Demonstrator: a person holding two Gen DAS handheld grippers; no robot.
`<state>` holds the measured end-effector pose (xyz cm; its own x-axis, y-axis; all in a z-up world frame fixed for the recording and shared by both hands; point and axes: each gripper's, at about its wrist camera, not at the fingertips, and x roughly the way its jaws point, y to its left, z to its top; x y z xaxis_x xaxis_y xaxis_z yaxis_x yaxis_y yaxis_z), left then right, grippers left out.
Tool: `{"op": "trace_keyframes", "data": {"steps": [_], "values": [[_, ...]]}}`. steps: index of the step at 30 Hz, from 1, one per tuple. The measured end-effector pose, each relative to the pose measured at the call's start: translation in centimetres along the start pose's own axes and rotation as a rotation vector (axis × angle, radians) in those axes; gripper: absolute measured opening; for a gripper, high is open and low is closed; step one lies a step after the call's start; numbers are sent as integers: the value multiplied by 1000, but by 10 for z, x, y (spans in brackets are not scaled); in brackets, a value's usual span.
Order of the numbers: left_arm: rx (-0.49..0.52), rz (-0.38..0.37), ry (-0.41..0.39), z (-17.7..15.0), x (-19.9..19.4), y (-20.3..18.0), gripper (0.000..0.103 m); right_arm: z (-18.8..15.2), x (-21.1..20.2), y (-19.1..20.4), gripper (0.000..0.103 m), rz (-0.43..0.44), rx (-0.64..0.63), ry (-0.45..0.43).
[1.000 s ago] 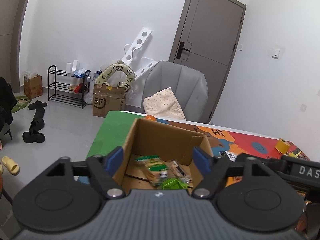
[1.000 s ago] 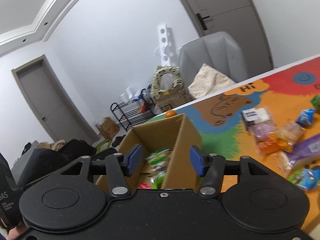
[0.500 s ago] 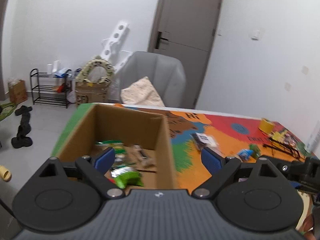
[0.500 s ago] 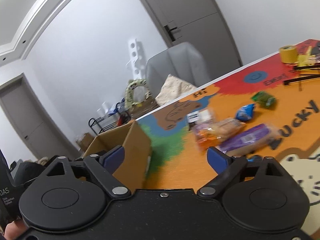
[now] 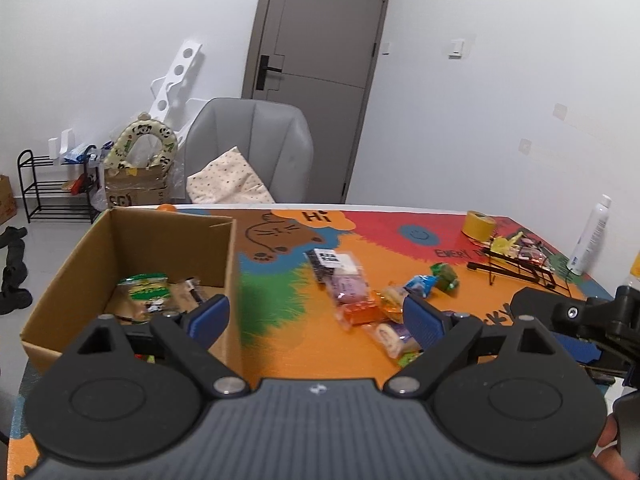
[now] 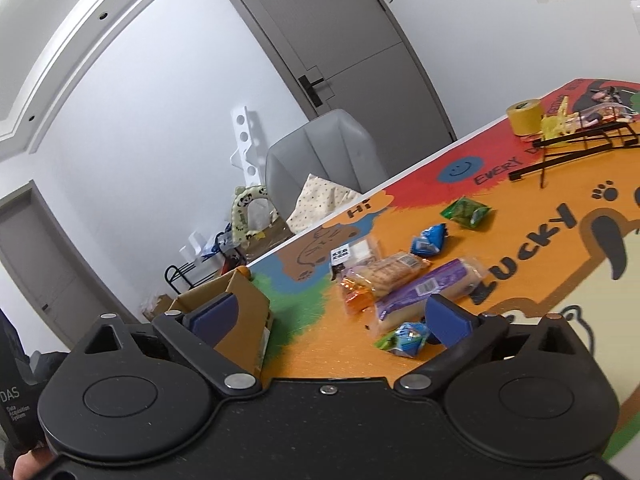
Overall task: Organize snacks
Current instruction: 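Move both grippers back toward the remaining snacks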
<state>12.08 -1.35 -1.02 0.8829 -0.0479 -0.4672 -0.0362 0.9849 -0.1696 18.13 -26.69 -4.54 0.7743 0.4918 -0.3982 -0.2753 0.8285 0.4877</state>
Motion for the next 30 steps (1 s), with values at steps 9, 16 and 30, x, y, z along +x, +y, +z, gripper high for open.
{"op": "trace_keyframes", "data": {"steps": [9,16,30], "values": [[13,-47,13,-1,-2,-20,93,-1,-16,-15,103,-41,-3,-6],[17,-56,22,-4,6,-29,93,-2,-9,-37,103,-73,42,0],[21,-103,90,-24,53,-53,93,-8,17,-76,85,-89,102,31]]}}
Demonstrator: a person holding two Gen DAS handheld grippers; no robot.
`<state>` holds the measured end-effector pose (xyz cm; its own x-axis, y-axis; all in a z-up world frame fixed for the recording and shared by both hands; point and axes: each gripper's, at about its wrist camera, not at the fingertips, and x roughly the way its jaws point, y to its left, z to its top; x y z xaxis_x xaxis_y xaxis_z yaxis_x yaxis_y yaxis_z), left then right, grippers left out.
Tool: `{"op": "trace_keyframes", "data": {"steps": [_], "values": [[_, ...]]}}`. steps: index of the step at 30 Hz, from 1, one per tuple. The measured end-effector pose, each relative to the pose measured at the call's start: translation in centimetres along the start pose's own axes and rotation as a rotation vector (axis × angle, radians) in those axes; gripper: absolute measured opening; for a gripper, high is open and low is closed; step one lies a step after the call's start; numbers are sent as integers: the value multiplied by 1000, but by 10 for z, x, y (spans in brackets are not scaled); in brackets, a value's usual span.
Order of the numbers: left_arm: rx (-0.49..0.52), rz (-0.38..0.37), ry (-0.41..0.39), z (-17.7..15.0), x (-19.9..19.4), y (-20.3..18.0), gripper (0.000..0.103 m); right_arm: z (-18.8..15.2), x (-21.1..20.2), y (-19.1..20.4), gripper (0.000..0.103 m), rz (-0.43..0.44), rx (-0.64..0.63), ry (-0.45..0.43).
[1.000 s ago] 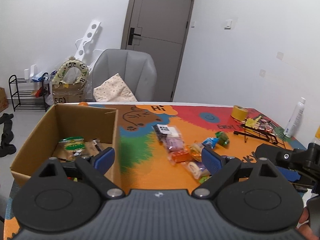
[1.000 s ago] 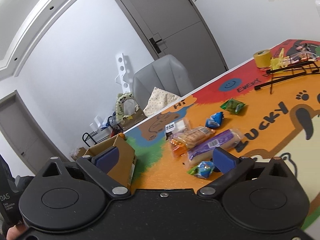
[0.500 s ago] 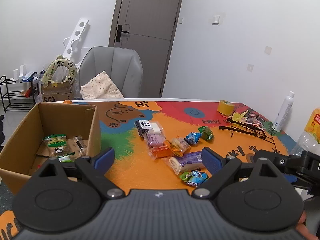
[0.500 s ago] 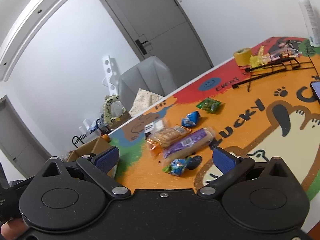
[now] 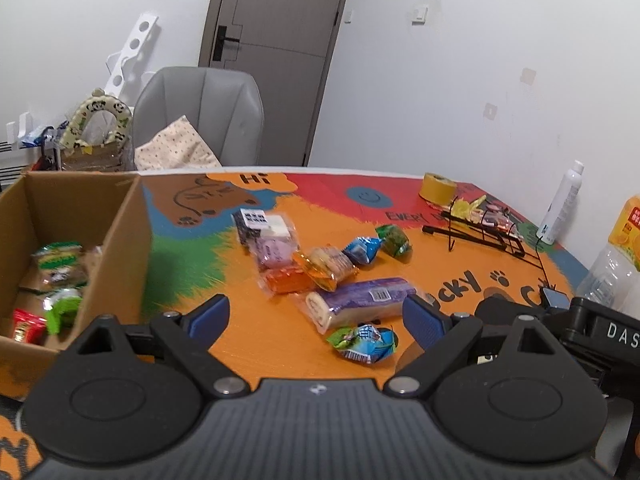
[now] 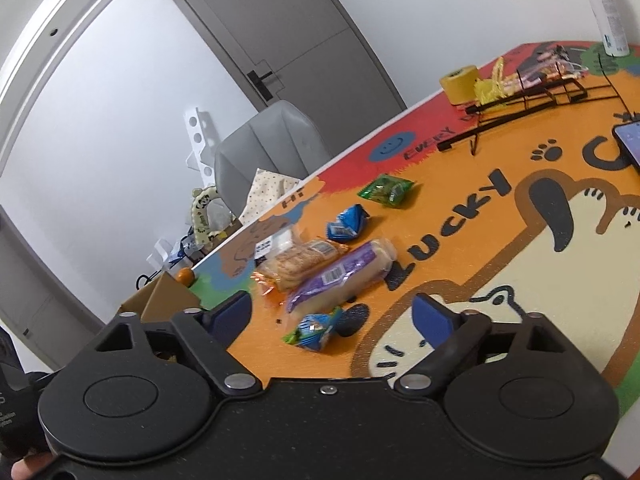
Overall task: Organize snacks
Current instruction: 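Move both grippers back toward the remaining snacks, then lower the left gripper onto the blue-and-green candy and grasp it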
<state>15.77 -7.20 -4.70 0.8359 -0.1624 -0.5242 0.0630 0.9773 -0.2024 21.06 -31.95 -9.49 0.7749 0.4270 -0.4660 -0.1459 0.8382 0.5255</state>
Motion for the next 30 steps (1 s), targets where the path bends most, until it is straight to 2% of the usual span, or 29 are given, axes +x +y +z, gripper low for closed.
{"op": "trace_keyframes", "data": {"steps": [11,25,30], "values": [[-1,-5,53,-7,42,-16,92,5,21,-33,84,-32,37,28],[28,7,109,-17,86,-36,92,7,39,-61,81,-24,81,57],[49,8,122,-23,97,-42,87,9,40,-66,81,-17,87,57]]}}
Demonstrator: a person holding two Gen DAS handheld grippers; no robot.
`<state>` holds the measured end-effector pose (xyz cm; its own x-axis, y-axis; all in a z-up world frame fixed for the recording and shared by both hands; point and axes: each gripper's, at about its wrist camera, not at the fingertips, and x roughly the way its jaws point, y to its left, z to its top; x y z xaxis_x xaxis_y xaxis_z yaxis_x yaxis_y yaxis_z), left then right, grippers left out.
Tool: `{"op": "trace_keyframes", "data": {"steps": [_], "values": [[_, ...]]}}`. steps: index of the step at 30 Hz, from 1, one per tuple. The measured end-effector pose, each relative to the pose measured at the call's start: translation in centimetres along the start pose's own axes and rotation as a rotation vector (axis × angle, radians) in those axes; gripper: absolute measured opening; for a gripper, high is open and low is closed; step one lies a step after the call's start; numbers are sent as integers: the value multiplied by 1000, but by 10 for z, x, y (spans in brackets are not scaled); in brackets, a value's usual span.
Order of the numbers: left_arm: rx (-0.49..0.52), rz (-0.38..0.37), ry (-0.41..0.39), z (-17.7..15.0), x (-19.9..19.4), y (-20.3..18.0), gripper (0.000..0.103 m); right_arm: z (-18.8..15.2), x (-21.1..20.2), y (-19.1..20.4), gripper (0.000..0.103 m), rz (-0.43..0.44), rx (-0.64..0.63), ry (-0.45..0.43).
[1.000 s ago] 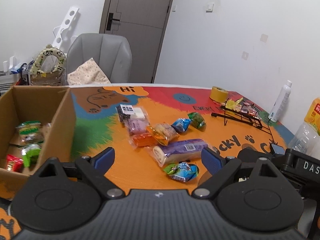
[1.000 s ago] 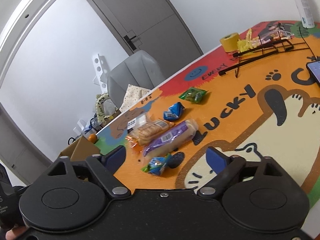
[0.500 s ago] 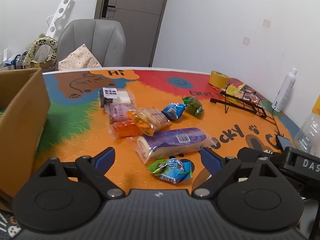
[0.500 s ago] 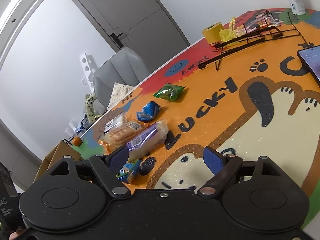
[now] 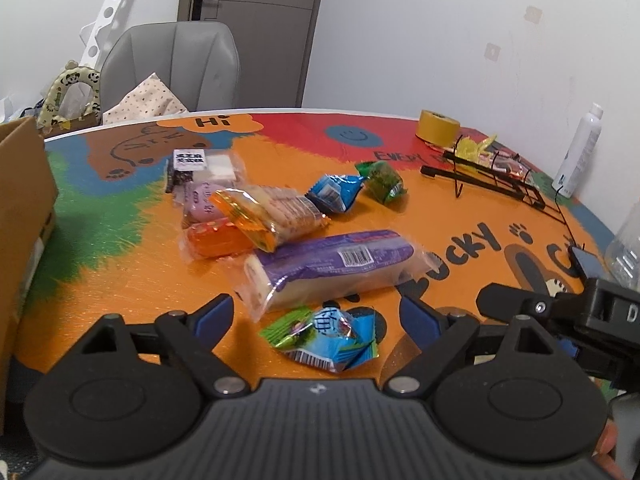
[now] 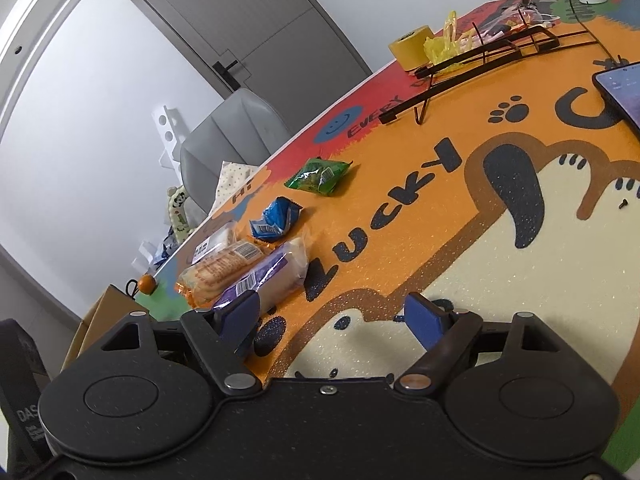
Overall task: Organize snacks
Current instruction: 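Lower the left gripper onto the blue-and-green candy and grasp it, then grasp the purple-wrapped bread roll with the right gripper while the left holds the candy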
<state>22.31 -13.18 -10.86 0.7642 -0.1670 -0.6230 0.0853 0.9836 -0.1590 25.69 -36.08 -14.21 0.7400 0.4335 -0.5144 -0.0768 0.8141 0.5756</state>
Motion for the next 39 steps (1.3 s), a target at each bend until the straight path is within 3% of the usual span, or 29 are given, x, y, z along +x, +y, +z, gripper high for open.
{"op": "trace_keyframes", "data": {"steps": [4,8,10,11,12,23,27,30,39], "values": [[23,8,46,-3,8,-3,74,1,1,-1,82,6,-4,-2],[40,21,40,-4,5,0,52,-2,4,5,81,16,-16,7],[30,12,41,-4,2,3,48,-1,7,8,81,23,-18,11],[30,13,39,-4,-1,5,35,0,7,10,81,24,-19,11],[26,14,48,-4,-2,7,30,2,9,12,81,24,-21,10],[-4,-12,-1,5,-30,31,27,7,26,45,81,49,-56,26],[-14,-5,-27,10,-37,40,27,7,35,56,72,84,-55,62],[-35,5,-35,12,-39,50,27,6,44,65,71,95,-57,83],[-61,11,-54,18,-43,70,27,5,74,76,71,-2,-83,91]]}}
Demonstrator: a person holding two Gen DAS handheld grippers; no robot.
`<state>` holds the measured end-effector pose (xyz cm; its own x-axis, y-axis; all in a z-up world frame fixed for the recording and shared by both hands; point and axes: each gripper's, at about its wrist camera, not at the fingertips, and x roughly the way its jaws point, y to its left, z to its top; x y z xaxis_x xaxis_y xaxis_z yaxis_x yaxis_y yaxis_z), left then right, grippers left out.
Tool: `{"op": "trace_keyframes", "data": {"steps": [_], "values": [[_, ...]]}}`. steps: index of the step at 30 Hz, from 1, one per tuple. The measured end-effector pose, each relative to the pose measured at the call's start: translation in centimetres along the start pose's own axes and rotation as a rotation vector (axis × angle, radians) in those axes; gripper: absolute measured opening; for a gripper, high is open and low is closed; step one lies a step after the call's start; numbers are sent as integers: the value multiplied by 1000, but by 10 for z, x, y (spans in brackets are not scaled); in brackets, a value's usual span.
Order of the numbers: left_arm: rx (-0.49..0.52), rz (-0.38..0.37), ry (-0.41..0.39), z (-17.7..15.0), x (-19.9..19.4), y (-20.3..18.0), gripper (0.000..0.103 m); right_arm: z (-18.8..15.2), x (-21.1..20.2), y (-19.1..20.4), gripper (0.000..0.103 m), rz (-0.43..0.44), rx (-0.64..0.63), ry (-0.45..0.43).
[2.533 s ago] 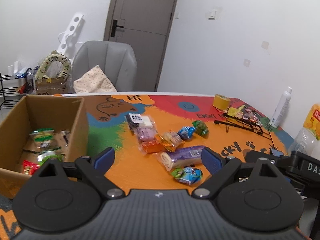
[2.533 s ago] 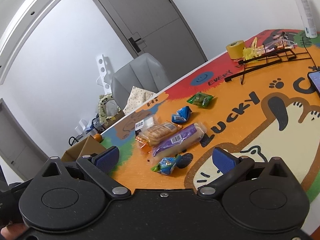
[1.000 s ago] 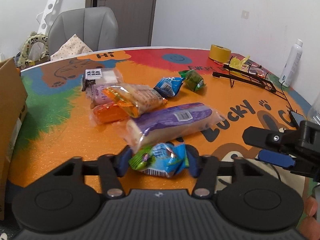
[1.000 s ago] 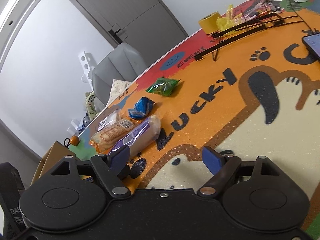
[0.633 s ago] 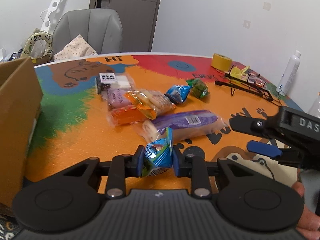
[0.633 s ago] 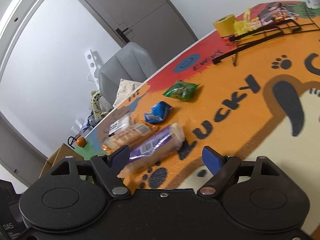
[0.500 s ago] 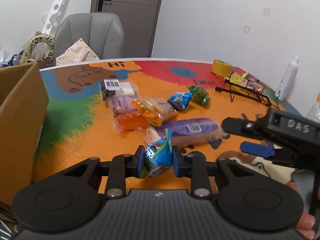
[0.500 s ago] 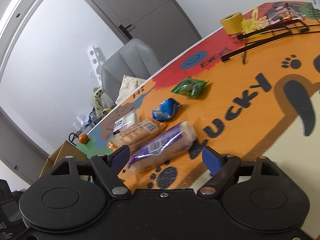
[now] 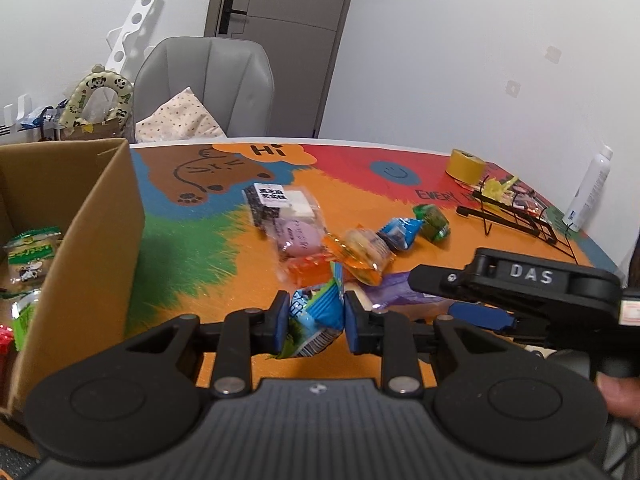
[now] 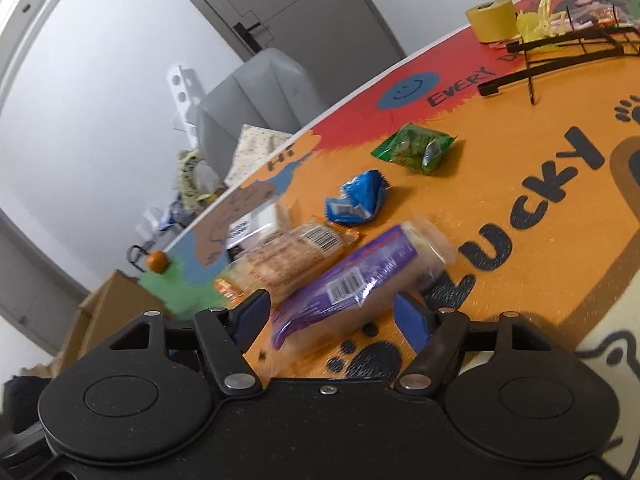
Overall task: Organize snacks
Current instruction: 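Grasp the purple-wrapped bread roll with the right gripper while the left holds the candy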
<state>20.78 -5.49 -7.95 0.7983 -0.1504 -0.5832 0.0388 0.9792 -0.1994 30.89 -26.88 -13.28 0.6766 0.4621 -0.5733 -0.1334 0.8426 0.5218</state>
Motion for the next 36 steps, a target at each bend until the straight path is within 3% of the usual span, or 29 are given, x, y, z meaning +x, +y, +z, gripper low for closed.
{"op": "trace_keyframes", "data": {"steps": [10,18,33,36], "values": [[-27,2,2,4,5,13,27,9,19,9,72,-75,-46,-2],[-39,2,2,5,9,18,27,4,30,26,73,-161,-201,-8],[-46,-13,2,0,5,14,27,-3,-11,3,62,-198,-160,-16],[-42,-23,1,-2,3,9,27,-4,-9,12,62,-200,-205,-25]]}}
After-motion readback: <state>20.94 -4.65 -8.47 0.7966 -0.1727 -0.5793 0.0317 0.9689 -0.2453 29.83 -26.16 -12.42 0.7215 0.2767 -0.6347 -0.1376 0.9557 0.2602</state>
